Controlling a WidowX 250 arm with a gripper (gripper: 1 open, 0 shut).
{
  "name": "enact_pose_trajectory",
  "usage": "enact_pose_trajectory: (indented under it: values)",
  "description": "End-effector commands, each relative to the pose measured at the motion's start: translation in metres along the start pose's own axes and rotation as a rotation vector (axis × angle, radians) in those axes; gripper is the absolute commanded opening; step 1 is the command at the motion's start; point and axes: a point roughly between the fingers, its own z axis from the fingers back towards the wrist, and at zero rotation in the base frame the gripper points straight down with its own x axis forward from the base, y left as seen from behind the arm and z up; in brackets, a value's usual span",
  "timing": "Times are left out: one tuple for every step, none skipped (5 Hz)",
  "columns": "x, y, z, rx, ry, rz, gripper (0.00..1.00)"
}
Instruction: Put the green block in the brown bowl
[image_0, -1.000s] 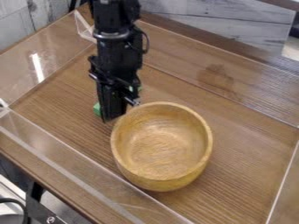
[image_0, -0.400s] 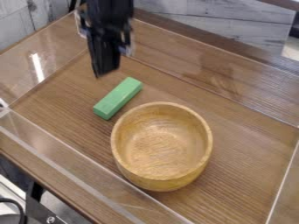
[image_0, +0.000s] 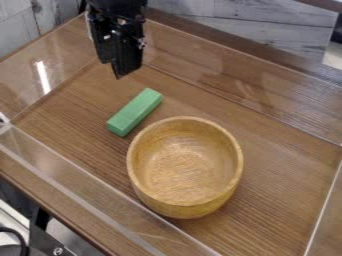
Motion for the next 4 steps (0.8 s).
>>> enact_pose_trajectory:
  values:
    - [0.006, 0.005, 0.0, 0.034, -0.045, -0.015, 1.0]
    - [0.011, 0.01, -0.013, 0.043, -0.063, -0.032, 1.0]
    - [0.015, 0.014, -0.028, 0.049, -0.086, -0.05, 1.0]
    - [0.018, 0.016, -0.04, 0.05, -0.105, -0.067, 1.0]
